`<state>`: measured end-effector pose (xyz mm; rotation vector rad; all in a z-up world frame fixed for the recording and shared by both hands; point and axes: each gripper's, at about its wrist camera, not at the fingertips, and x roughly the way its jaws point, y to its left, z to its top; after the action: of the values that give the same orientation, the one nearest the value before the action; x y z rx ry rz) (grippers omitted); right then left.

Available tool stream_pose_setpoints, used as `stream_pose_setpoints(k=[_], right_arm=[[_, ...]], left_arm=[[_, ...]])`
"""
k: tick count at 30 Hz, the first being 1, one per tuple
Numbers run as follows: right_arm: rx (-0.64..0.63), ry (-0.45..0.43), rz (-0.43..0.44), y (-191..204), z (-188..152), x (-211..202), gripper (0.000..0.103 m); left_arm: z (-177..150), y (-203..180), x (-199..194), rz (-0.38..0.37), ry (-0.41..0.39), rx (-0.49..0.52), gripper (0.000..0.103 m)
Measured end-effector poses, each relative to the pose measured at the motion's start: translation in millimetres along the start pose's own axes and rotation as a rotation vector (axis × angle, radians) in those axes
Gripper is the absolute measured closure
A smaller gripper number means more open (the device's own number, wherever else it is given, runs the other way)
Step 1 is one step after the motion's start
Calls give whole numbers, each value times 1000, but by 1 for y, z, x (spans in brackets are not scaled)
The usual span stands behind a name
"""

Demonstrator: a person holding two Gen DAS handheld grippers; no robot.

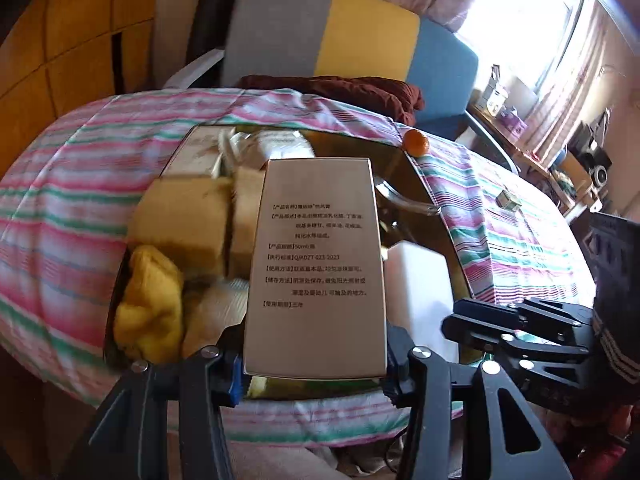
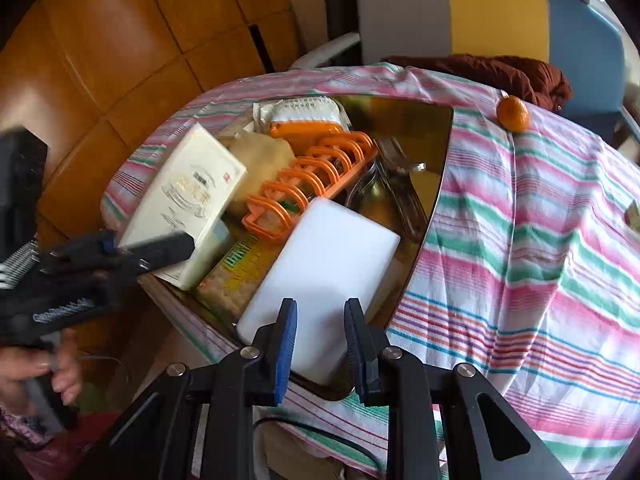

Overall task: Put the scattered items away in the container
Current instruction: 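Carry the white box and sponge block into the gold tin and open both tools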

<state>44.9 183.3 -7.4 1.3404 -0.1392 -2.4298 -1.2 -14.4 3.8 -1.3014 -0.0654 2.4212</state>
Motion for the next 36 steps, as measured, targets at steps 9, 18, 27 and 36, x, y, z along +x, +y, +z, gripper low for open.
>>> stream_pose_setpoints(k=[9,18,27,36], right_arm=[[85,-145,42,-28,10,-27,70],[91,-172,-1,-43,66,-18,70],[0,44,-105,-44,142,68,70],[81,183,85,-52,124,91,80]], left_arm=[[70,-25,32,9,12,127,53],[131,-42,75,38,95,273,52],[145,-17,69,25,77,243,53],[143,-23,84,-35,141,312,52]])
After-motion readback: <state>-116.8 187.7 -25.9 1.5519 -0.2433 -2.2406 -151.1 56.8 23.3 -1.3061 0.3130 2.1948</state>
